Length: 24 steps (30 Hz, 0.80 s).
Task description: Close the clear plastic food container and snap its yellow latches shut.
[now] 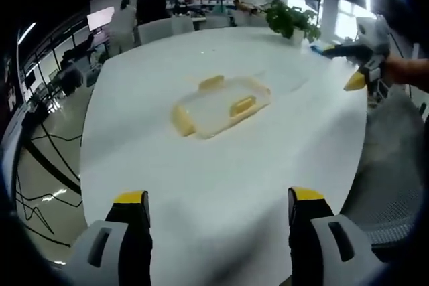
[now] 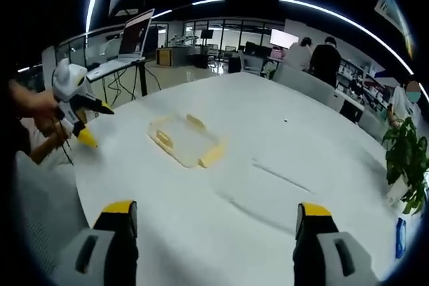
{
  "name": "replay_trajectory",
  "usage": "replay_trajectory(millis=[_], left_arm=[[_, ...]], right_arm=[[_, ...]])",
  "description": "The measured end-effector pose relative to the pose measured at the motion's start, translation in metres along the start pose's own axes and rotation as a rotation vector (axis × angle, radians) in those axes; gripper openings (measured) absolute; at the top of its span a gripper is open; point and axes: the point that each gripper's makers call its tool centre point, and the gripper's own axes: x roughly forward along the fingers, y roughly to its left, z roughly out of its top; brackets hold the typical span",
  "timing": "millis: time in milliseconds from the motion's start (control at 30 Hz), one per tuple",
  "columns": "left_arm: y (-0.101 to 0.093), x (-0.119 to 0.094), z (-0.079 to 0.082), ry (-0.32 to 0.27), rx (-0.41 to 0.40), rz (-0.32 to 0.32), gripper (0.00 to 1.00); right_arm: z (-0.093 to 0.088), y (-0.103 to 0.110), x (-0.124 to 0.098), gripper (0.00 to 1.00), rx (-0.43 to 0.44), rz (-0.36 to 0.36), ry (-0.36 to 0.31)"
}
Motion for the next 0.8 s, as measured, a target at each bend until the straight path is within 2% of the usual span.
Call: replay_trajectory(millis=[333, 400, 467, 800], left_arm=[[0.018, 0.008, 0.015, -0.006, 0.012, 0.019, 0.84], [0.024, 0.010, 0.019, -0.020, -0.013, 0.031, 0.84], [0.026, 0.011, 0.020, -0.021, -0.030, 0.032, 0.84], [0.028, 0.017, 0.025, -0.017, -0.016, 0.030, 0.85]], right_arm=[[0.010, -0.011, 0.008, 0.99, -0.020, 0.010, -0.005], [0.012, -0.012, 0.011, 0.99, -0.027, 0.012, -0.004], [0.013, -0.012, 0.013, 0.99, -0.025, 0.016, -0.004], [0.022, -0.013, 0.021, 0.97, -0.044, 0.030, -0.025]])
